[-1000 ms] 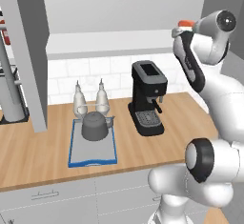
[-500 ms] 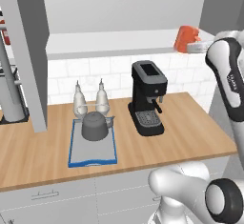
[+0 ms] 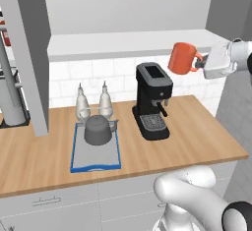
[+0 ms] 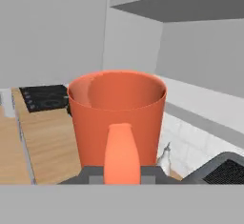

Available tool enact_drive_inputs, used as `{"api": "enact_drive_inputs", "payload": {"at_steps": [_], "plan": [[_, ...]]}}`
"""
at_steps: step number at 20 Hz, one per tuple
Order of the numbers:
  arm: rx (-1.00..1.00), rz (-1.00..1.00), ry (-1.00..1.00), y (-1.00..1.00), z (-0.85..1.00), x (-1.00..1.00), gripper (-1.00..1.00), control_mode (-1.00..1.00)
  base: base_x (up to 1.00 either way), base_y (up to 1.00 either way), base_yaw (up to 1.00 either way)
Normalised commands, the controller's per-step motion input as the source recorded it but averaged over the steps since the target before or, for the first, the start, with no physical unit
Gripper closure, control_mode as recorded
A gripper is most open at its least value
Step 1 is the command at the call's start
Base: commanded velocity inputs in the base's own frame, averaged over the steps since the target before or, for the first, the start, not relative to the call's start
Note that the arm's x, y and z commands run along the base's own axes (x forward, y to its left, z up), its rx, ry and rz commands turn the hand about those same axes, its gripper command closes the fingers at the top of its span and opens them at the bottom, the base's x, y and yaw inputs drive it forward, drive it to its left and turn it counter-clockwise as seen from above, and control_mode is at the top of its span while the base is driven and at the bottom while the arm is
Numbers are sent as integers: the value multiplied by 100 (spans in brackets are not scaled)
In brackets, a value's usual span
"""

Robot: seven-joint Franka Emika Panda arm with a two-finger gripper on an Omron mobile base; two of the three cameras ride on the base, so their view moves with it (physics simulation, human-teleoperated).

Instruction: Pick the kettle from the counter and place it on the tray. Then pick the mug from the cabinet and place it on the tray. Then close the cabinet doors.

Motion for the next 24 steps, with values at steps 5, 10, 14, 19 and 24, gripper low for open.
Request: {"api": "enact_drive_inputs", "payload": {"at_steps": [5, 10, 14, 19, 24], "plan": [[-15, 23, 4, 66, -29, -51, 100, -100, 0, 0, 0], [-5, 10, 7, 54, -54, -3, 100, -100, 0, 0, 0], [-1, 6, 5, 45, -71, 0, 100, -100, 0, 0, 0], [0, 6, 3, 42, -75, 0, 100, -100, 0, 0, 0], [0, 11, 9, 25, -64, 0, 100, -100, 0, 0, 0]]}}
